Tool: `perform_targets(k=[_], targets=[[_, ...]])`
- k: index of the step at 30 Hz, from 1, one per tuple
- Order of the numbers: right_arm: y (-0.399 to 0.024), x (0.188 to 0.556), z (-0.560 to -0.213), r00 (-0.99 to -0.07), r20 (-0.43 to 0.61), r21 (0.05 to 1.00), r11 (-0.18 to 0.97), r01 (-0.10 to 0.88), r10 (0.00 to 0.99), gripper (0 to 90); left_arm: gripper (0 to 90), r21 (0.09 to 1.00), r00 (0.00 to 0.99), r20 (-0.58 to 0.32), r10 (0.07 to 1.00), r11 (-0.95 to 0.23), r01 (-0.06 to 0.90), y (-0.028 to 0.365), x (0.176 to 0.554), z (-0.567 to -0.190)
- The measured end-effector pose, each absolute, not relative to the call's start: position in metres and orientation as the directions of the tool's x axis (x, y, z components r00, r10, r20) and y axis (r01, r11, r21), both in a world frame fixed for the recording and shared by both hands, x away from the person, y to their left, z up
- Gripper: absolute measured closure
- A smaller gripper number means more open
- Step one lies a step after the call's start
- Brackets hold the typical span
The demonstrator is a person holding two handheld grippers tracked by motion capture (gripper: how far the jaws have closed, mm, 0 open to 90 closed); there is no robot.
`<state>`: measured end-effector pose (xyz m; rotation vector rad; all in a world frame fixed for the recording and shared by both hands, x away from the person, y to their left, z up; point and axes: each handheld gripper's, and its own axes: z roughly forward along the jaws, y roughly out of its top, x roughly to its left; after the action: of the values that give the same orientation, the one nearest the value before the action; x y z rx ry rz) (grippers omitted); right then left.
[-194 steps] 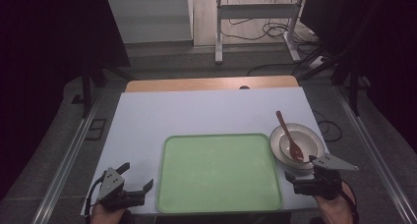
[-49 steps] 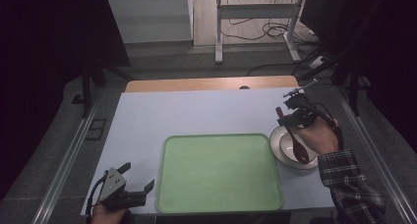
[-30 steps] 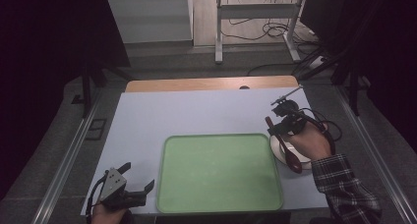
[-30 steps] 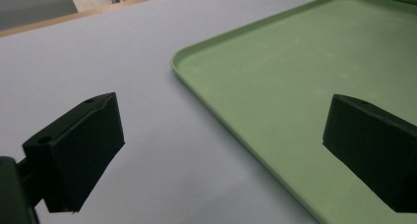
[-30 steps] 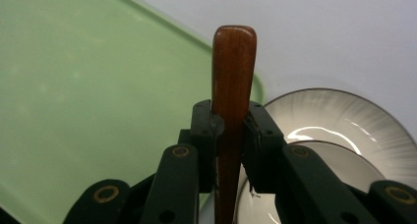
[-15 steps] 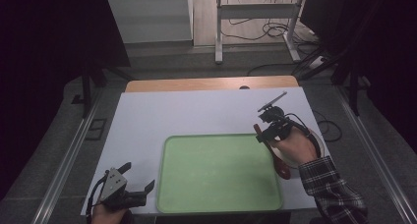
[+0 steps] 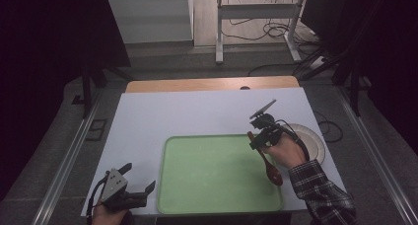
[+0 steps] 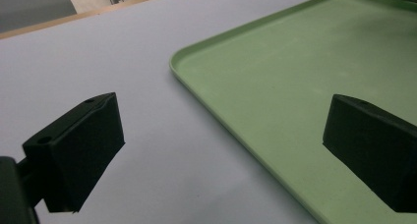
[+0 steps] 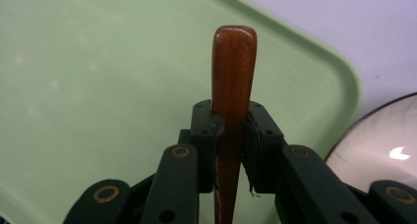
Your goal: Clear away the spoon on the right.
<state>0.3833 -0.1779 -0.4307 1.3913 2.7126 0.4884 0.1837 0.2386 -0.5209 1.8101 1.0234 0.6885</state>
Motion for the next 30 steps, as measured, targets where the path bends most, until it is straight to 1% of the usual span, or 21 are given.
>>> perform_targets(k=[10,20,22,24,26,30], targets=[[-0.172,0.385,-0.455,-0.575,0.102,0.269,0.534,0.801,0.811,76.4,1.8,0.905,0.500,0.031,0.866,-0.236,0.353,0.238,0.184,-0.521],[-0.166,0.382,-0.474,-0.595,0.080,0.256,0.560,0.788,0.800,75.7,1.8,0.904,0.502,0.035,0.864,-0.241,0.352,0.238,0.184,-0.521],[-0.165,0.381,-0.474,-0.599,0.078,0.259,0.564,0.784,0.797,74.4,1.7,0.904,0.502,0.035,0.864,-0.241,0.352,0.238,0.184,-0.521],[-0.165,0.381,-0.472,-0.605,0.072,0.270,0.569,0.777,0.793,69.6,1.7,0.904,0.503,0.036,0.864,-0.242,0.352,0.238,0.184,-0.521],[-0.166,0.380,-0.469,-0.614,0.073,0.289,0.572,0.768,0.786,66.9,1.8,0.904,0.503,0.036,0.864,-0.242,0.352,0.238,0.184,-0.521],[-0.168,0.377,-0.464,-0.625,0.071,0.318,0.576,0.753,0.778,67.7,1.8,0.904,0.503,0.036,0.864,-0.242,0.352,0.238,0.184,-0.521]])
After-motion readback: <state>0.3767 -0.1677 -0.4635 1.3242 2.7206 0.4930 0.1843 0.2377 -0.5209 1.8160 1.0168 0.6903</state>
